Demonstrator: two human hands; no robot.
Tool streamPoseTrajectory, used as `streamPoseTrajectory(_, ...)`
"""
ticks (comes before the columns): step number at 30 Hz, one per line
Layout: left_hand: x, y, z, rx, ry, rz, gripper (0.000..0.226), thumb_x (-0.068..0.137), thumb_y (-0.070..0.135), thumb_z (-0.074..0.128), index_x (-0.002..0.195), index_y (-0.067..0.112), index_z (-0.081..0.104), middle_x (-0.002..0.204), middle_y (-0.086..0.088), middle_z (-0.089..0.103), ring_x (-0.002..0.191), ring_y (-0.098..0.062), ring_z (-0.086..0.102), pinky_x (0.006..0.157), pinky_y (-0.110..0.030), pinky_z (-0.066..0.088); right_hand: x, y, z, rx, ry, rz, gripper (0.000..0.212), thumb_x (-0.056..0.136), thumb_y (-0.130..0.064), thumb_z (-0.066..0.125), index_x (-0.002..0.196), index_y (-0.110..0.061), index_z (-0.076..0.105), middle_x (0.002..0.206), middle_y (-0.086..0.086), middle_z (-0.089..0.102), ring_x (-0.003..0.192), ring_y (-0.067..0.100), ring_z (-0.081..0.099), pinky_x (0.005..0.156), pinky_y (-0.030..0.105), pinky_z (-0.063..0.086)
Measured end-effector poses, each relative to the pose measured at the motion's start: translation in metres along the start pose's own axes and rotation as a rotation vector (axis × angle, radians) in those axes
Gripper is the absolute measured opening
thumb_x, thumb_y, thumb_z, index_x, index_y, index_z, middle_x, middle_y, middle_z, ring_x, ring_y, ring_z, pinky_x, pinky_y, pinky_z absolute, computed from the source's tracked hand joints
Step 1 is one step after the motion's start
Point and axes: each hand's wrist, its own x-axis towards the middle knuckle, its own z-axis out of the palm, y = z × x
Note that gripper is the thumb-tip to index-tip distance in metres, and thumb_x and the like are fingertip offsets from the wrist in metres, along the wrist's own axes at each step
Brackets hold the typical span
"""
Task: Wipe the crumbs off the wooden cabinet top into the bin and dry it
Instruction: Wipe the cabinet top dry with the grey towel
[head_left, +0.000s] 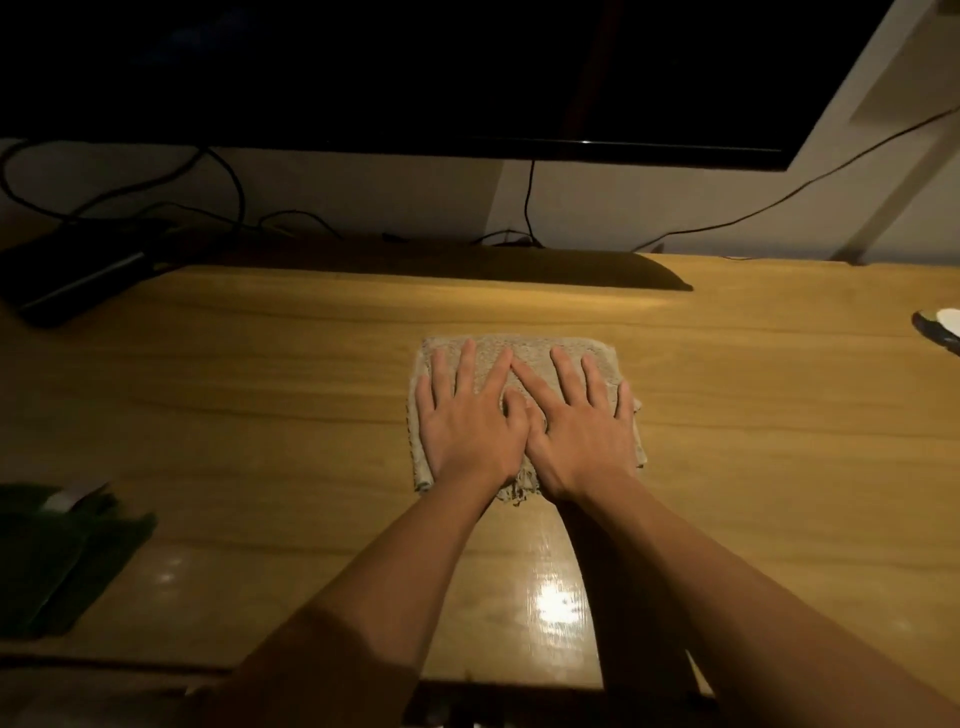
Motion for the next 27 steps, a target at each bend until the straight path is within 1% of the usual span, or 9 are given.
streamPoseTrajectory(5, 0.071, 0.013, 0.004, -0.015, 0.011, -0.002, 0.056, 0.101, 0.051, 0.014, 0.156, 0.049, 0.004, 0.169, 0.005, -0.003, 0.154, -0.027, -0.013, 0.123, -0.049, -0.001, 0.071, 0.01, -0.002, -0.025, 0.026, 0.021, 0.05, 0.103, -0.058, 0.002, 0.152, -0.062, -0.007, 0.171, -0.01, -0.008, 0.156, 0.02, -0.015, 0.123, 0.058, -0.008)
streamPoseTrajectory(9, 0.127, 0.026, 0.006, -0.003, 0.02, -0.008, 0.055, 0.101, 0.051, 0.016, 0.155, 0.047, 0.017, 0.169, 0.002, 0.011, 0.155, -0.03, -0.002, 0.122, -0.051, 0.003, 0.13, 0.018, -0.005, -0.038, 0.026, 0.043, 0.049, 0.104, -0.056, 0.003, 0.154, -0.06, 0.001, 0.171, -0.009, -0.001, 0.157, 0.022, -0.007, 0.124, 0.059, -0.005)
streamPoseTrajectory(12, 0.161, 0.034, 0.007, 0.02, 0.006, -0.036, 0.055, 0.1, 0.049, 0.016, 0.148, 0.038, 0.04, 0.159, -0.004, 0.037, 0.149, -0.033, 0.022, 0.12, -0.052, 0.01, 0.164, 0.024, -0.009, -0.091, 0.055, 0.055, 0.051, 0.105, -0.052, 0.008, 0.155, -0.05, 0.019, 0.166, 0.001, 0.028, 0.154, 0.03, 0.018, 0.123, 0.06, 0.003)
streamPoseTrajectory(14, 0.177, 0.039, 0.006, 0.062, 0.001, -0.055, 0.057, 0.1, 0.048, 0.017, 0.135, 0.03, 0.058, 0.145, -0.007, 0.054, 0.138, -0.034, 0.038, 0.117, -0.054, 0.016, 0.18, 0.026, -0.013, -0.129, 0.07, 0.057, 0.052, 0.105, -0.05, 0.014, 0.151, -0.041, 0.036, 0.155, 0.006, 0.047, 0.145, 0.035, 0.036, 0.121, 0.062, 0.013)
streamPoseTrajectory(17, 0.192, 0.044, 0.005, 0.073, -0.051, -0.067, 0.062, 0.099, 0.051, 0.017, 0.122, 0.023, 0.068, 0.131, -0.011, 0.064, 0.129, -0.036, 0.048, 0.113, -0.055, 0.02, 0.195, 0.027, -0.017, -0.129, 0.031, 0.088, 0.054, 0.105, -0.049, 0.015, 0.141, -0.032, 0.052, 0.142, 0.01, 0.059, 0.135, 0.036, 0.048, 0.117, 0.064, 0.018)
streamPoseTrajectory(20, 0.196, 0.046, 0.003, 0.08, -0.077, -0.062, 0.067, 0.099, 0.053, 0.016, 0.121, 0.019, 0.07, 0.127, -0.013, 0.067, 0.126, -0.035, 0.051, 0.111, -0.055, 0.021, 0.199, 0.028, -0.02, -0.103, 0.014, 0.115, 0.058, 0.104, -0.049, 0.013, 0.135, -0.029, 0.057, 0.139, 0.01, 0.062, 0.132, 0.036, 0.05, 0.116, 0.065, 0.018)
streamPoseTrajectory(23, 0.194, 0.044, 0.005, 0.059, -0.057, -0.044, 0.067, 0.1, 0.053, 0.015, 0.125, 0.02, 0.068, 0.132, -0.012, 0.065, 0.129, -0.035, 0.049, 0.113, -0.054, 0.02, 0.196, 0.027, -0.018, -0.092, 0.031, 0.116, 0.06, 0.104, -0.051, 0.013, 0.139, -0.029, 0.056, 0.141, 0.012, 0.06, 0.134, 0.037, 0.048, 0.117, 0.064, 0.017)
streamPoseTrajectory(25, 0.19, 0.043, 0.004, 0.041, -0.036, -0.02, 0.064, 0.101, 0.051, 0.015, 0.129, 0.023, 0.065, 0.138, -0.01, 0.061, 0.133, -0.034, 0.046, 0.114, -0.054, 0.02, 0.191, 0.029, -0.016, -0.089, 0.047, 0.106, 0.059, 0.104, -0.053, 0.012, 0.145, -0.032, 0.049, 0.147, 0.011, 0.055, 0.139, 0.037, 0.044, 0.118, 0.065, 0.014)
streamPoseTrajectory(27, 0.18, 0.04, 0.005, 0.027, -0.003, 0.015, 0.059, 0.101, 0.049, 0.016, 0.135, 0.028, 0.059, 0.144, -0.007, 0.056, 0.137, -0.033, 0.041, 0.116, -0.054, 0.019, 0.18, 0.031, -0.012, -0.105, 0.066, 0.081, 0.057, 0.104, -0.054, 0.01, 0.152, -0.039, 0.036, 0.156, 0.008, 0.045, 0.147, 0.037, 0.033, 0.12, 0.064, 0.008)
